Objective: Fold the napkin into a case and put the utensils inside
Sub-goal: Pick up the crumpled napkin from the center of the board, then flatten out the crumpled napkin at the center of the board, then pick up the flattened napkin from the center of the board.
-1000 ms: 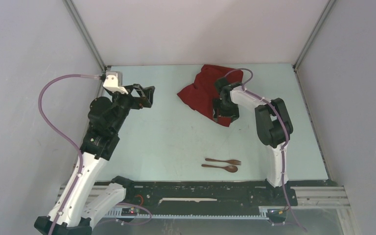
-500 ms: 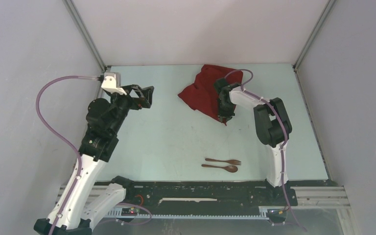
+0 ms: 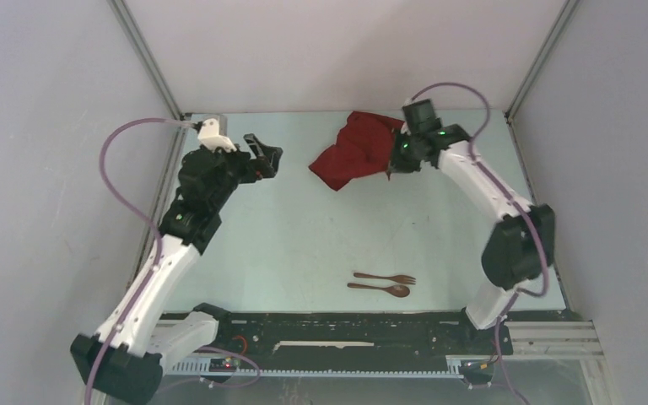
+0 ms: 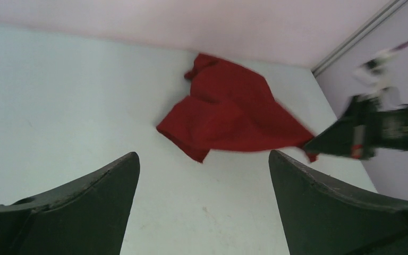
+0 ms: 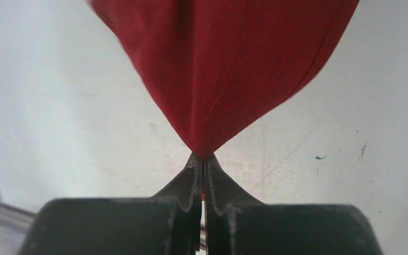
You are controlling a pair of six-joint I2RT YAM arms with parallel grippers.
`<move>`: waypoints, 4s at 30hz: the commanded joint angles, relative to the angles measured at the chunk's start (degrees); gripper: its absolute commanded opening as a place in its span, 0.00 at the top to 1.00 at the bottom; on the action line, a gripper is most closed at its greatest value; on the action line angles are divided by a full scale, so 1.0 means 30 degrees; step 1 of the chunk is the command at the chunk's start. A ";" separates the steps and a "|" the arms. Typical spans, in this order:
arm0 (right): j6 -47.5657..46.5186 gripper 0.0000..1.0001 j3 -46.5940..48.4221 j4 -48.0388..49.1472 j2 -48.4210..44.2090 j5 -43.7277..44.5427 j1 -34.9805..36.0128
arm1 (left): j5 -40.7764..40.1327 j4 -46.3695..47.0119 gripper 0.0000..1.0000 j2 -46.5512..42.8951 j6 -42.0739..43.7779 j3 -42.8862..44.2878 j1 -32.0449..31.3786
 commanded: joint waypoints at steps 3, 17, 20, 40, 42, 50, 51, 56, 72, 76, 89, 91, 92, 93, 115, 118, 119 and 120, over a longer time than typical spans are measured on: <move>0.2500 1.00 0.0865 0.1289 -0.4248 -0.3041 -0.2270 | 0.2111 0.1815 0.04 0.3059 -0.7419 -0.2360 0.0034; 0.5182 1.00 0.0137 0.3657 -0.5319 -0.7553 -0.8197 | 0.1719 0.5734 0.07 1.1661 -0.3354 -0.0194 -0.6456; 0.5174 1.00 0.0084 0.3758 -0.5341 -0.7678 -0.8565 | -0.1314 0.6301 0.07 1.2978 -0.1676 0.0358 -0.9096; 0.5227 1.00 0.0183 0.3413 -0.6416 -0.7834 -0.9194 | -1.1951 0.4349 0.25 2.0421 -0.4500 0.5945 -1.3685; 0.5170 1.00 0.0200 0.3243 -0.6544 -0.7777 -0.9179 | -1.2237 0.4364 0.29 2.0714 -0.4411 0.6214 -1.3576; 0.4126 1.00 0.0297 0.2939 -0.7143 -0.7443 -0.9157 | -1.5382 0.2833 0.73 1.9150 -0.3370 0.6944 -1.2634; 0.3939 1.00 0.0558 0.2904 -0.7194 -0.7558 -0.9151 | -1.6102 0.1739 0.81 1.8580 -0.3301 0.7167 -1.2410; 0.2291 1.00 0.2944 0.3036 -0.7700 -0.7663 -0.9150 | -2.0097 -0.2617 1.00 1.4105 -0.0210 0.8408 -1.1298; -0.1366 1.00 0.3761 0.9946 -1.2098 -0.9730 -0.4403 | -2.2133 -0.0883 1.00 -0.0831 1.7680 0.9570 -1.2034; -0.1131 1.00 0.1814 1.1546 -1.3706 -0.8981 -0.2356 | -2.3734 -0.1662 1.00 -0.2523 1.8299 0.9731 -1.3671; -0.1671 1.00 0.2688 1.1036 -0.6474 -0.2891 -0.1111 | -1.8556 -0.4297 1.00 0.2327 1.3508 0.8948 -0.4998; -0.1662 1.00 0.3220 1.1180 -0.4121 -0.1979 -0.1221 | -1.6889 -0.5229 1.00 0.4522 1.1712 0.9243 -0.3169; -0.1662 1.00 0.4095 1.0727 -0.2630 -0.1455 -0.1274 | -1.6144 -0.5538 1.00 0.6065 1.1179 0.9505 -0.2507; -0.1816 1.00 0.5241 1.0092 -0.0322 -0.0917 -0.1273 | -1.5465 -0.5683 1.00 0.8543 1.0910 0.9765 -0.1860; -0.1683 0.00 0.5261 0.2314 0.2758 0.0438 -0.2487 | -1.1845 -1.3340 0.22 1.3697 0.2552 1.2928 0.0723; -0.0784 0.00 0.1353 0.4177 0.0955 -0.1548 -0.2516 | -0.6522 -1.1176 0.22 1.0081 0.1243 0.8100 0.0698; -0.0403 0.00 0.0284 0.4593 0.0495 -0.1976 -0.2655 | -0.4433 -1.0248 0.20 0.8760 0.0784 0.6202 0.0694; -0.0110 0.01 -0.0681 0.4836 0.0152 -0.2359 -0.2856 | -0.2595 -0.9348 0.18 0.7588 0.0166 0.4371 0.0697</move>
